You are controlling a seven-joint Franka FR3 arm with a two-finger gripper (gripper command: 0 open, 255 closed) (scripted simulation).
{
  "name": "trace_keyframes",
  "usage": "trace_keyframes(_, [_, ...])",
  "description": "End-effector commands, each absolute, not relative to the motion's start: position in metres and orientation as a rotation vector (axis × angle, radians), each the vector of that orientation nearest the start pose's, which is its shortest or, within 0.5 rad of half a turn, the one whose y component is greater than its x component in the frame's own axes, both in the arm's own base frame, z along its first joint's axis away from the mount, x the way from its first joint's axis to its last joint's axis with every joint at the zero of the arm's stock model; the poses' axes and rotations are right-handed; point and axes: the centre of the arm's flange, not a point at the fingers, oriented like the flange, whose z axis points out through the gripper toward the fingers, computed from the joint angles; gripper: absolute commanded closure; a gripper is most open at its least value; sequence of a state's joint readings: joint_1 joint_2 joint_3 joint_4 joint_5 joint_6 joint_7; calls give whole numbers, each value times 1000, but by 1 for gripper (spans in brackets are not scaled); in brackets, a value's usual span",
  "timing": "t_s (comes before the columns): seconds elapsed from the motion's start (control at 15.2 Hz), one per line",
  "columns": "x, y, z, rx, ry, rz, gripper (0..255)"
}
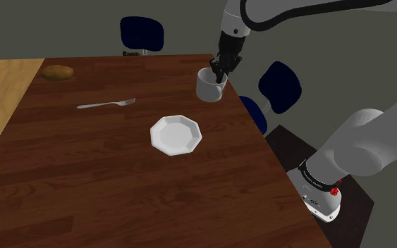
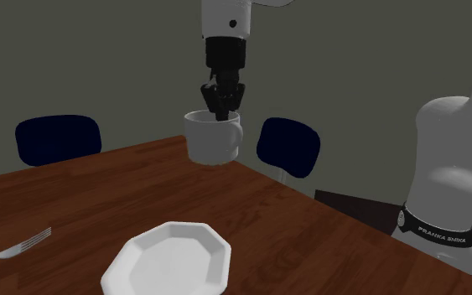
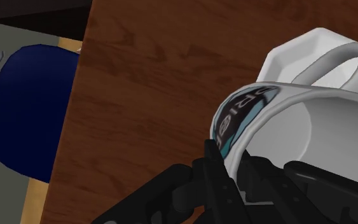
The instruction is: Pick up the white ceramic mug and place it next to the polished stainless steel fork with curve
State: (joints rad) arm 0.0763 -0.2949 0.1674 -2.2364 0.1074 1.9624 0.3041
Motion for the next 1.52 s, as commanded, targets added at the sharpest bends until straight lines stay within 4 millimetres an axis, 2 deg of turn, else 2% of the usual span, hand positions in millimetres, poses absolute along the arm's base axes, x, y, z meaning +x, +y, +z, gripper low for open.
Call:
trace_keyframes(0.0, [472, 135, 491, -3082, 165, -5, 255])
trace_keyframes(1.12, [679, 229, 492, -3082, 165, -5, 255])
trace_keyframes(1.45, [679, 229, 466, -3082, 165, -5, 255])
